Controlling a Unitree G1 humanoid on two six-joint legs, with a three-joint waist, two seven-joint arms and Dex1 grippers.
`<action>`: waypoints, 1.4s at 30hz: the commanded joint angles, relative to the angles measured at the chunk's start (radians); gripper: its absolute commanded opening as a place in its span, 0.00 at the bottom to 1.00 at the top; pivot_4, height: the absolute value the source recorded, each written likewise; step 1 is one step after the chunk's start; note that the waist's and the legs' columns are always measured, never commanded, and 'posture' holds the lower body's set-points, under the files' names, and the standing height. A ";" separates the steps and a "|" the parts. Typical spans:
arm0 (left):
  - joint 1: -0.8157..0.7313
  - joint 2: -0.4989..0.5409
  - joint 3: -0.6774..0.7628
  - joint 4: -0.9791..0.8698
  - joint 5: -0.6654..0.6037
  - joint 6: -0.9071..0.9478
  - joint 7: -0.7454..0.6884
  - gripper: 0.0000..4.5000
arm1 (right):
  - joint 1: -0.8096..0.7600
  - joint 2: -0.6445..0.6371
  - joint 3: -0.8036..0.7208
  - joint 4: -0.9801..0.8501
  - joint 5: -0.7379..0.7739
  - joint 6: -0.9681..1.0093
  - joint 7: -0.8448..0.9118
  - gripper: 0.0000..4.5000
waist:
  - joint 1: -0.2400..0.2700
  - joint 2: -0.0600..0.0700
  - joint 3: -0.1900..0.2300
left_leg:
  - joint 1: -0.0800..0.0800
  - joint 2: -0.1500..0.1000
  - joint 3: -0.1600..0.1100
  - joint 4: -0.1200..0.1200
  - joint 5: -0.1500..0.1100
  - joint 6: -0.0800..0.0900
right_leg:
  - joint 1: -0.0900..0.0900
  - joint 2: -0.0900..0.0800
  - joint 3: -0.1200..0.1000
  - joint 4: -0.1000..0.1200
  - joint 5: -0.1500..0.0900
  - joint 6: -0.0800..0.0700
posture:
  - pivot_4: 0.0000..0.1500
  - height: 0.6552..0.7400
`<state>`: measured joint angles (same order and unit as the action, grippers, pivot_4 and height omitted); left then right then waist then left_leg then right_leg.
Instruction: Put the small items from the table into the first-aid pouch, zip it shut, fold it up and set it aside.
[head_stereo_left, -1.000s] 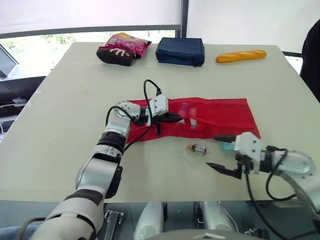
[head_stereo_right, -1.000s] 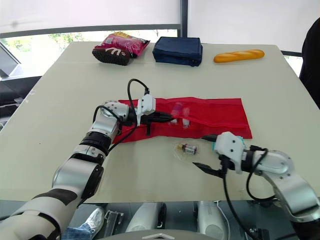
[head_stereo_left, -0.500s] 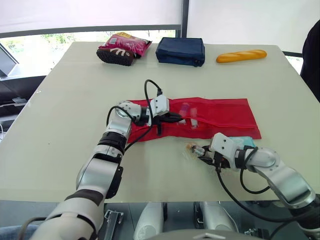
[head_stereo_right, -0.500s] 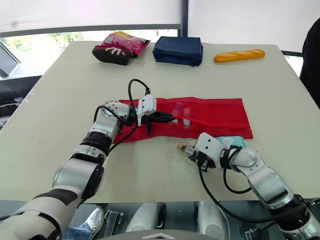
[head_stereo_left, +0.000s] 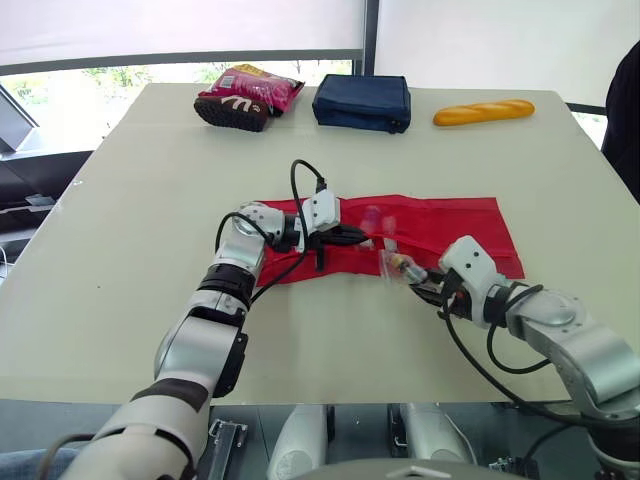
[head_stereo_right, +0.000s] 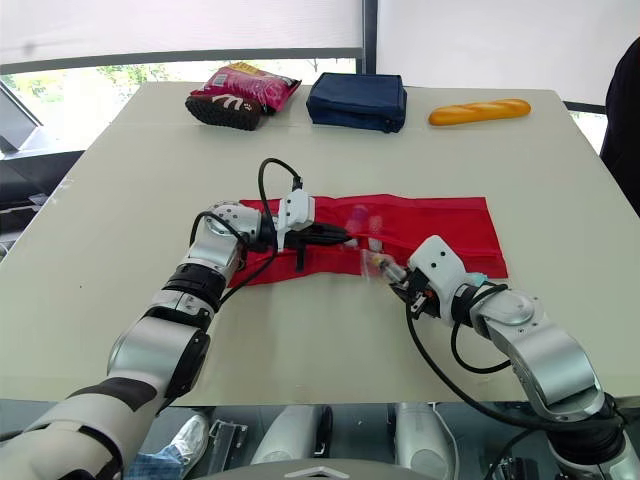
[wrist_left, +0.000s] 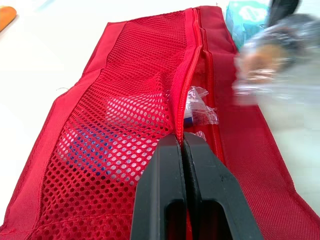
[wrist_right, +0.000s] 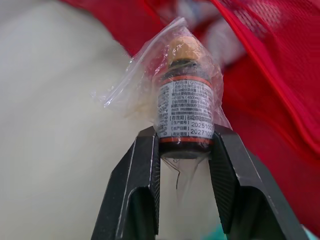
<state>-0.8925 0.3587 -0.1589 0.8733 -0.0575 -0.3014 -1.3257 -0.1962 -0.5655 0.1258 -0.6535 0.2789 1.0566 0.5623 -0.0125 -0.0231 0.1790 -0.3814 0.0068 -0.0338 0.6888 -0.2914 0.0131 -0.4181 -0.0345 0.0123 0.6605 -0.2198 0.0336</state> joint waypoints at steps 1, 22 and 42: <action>-0.011 -0.012 0.009 -0.039 -0.020 -0.007 -0.005 0.00 | -0.025 0.018 -0.023 -0.015 0.010 0.083 -0.055 0.19 | 0.000 0.000 0.000 | 0.000 0.000 0.000 0.000 0.000 0.000 | 0.000 0.000 0.000 0.000 0.000 0.000 | 1.00 1.00; -0.023 -0.018 0.006 -0.024 -0.013 -0.015 -0.019 0.00 | -0.099 0.160 -0.181 -0.081 0.076 0.363 -0.225 0.19 | -0.002 0.000 0.000 | 0.000 0.000 -0.001 -0.001 0.000 0.000 | -0.001 0.000 0.000 0.000 0.000 0.000 | 1.00 1.00; -0.016 -0.045 -0.007 -0.048 -0.017 -0.013 -0.035 0.00 | -0.154 0.334 -0.156 0.051 0.014 0.353 -0.394 0.19 | -0.003 0.000 0.000 | 0.000 0.000 0.000 -0.001 0.000 0.000 | -0.001 0.000 0.000 0.000 0.000 0.000 | 1.00 1.00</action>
<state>-0.8938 0.3199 -0.1660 0.8714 -0.0609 -0.3014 -1.3487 -0.3354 -0.2429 -0.0258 -0.6039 0.3081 1.4377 0.1910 -0.0158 -0.0226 0.1789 -0.3816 0.0069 -0.0343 0.6874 -0.2915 0.0133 -0.4188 -0.0345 0.0127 0.6601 -0.2198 0.0337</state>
